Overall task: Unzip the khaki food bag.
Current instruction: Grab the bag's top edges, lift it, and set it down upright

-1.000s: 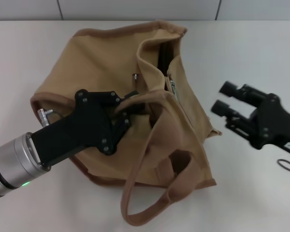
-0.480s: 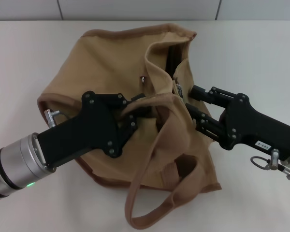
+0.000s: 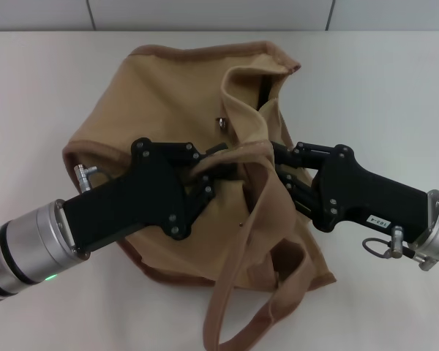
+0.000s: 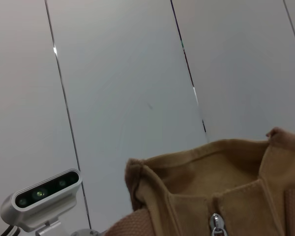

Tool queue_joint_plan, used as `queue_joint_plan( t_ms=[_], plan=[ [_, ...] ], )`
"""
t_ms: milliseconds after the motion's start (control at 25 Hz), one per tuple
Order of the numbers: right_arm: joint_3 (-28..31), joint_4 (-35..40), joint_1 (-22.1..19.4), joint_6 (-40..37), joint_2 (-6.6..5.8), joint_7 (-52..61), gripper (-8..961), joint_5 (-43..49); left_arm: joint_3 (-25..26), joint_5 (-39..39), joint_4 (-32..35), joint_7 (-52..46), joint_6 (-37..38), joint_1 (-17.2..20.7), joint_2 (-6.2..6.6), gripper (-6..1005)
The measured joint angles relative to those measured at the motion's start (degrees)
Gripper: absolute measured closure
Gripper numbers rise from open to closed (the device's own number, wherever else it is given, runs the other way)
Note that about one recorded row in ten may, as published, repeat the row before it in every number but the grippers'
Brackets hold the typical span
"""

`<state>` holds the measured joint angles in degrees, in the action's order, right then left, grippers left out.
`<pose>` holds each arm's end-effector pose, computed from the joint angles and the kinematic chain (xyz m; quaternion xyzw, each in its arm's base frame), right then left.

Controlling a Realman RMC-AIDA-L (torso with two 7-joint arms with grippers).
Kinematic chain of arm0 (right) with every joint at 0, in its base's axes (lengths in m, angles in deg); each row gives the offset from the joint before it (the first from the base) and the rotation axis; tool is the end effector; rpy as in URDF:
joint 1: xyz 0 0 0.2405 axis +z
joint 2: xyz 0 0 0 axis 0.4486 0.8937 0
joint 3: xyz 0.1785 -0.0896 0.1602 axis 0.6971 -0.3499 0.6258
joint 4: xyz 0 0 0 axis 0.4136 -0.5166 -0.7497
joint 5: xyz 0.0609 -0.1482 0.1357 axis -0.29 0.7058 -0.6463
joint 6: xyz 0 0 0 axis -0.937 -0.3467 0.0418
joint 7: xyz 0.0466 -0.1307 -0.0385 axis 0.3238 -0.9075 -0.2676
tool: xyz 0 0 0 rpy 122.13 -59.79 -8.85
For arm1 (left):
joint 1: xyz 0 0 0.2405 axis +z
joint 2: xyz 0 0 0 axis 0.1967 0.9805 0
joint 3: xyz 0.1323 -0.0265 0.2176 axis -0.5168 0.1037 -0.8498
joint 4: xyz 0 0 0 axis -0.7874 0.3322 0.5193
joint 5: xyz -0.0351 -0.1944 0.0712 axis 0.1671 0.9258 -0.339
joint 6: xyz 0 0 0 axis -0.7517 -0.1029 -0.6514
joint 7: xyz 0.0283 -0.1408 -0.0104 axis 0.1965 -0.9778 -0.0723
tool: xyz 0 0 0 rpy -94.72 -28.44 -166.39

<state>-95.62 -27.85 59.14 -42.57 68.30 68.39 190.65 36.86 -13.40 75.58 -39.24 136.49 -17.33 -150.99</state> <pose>0.2354 0.2719 -0.0606 -0.8742 0.1408 0.4503 0.1150 -0.2395 0.2522 -0.0481 -0.8571 0.0490 -0.4612 0.2242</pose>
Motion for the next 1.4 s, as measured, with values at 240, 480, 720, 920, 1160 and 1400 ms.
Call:
queue_joint_plan(
  t_ms=[240, 480, 720, 920, 1160, 1400],
  plan=[
    [-0.8, -0.3, 0.1, -1.5, -0.13, 0.9, 708, 0.7, 0.0, 0.0, -0.1, 0.0, -0.6, -0.2, 0.0, 926],
    [-1.5, 1.3, -0.4, -3.0, -0.38, 4.2, 743, 0.8, 0.1, 0.2, -0.5, 0.0, -1.0, -0.3, 0.0, 926],
    [-2.3, 2.3, -0.7, -4.7, -0.39, 6.1, 797, 0.8, 0.0, 0.3, -1.1, 0.4, -1.8, -0.4, 0.01, 926],
    [-2.3, 2.5, -0.8, -4.4, -0.31, 6.1, 795, 0.8, 0.0, 0.2, -1.5, 0.5, -1.8, -0.7, 0.0, 926],
    [-1.7, 2.1, -0.7, -3.9, -0.16, 6.2, 797, 0.4, 0.1, 0.2, -1.8, 0.5, -1.9, -0.7, 0.0, 926],
    [0.3, 0.5, -0.1, -0.6, -0.03, 6.2, 797, 0.1, 0.1, 0.1, -2.1, 0.5, -1.9, -0.8, 0.0, 926]
  ],
)
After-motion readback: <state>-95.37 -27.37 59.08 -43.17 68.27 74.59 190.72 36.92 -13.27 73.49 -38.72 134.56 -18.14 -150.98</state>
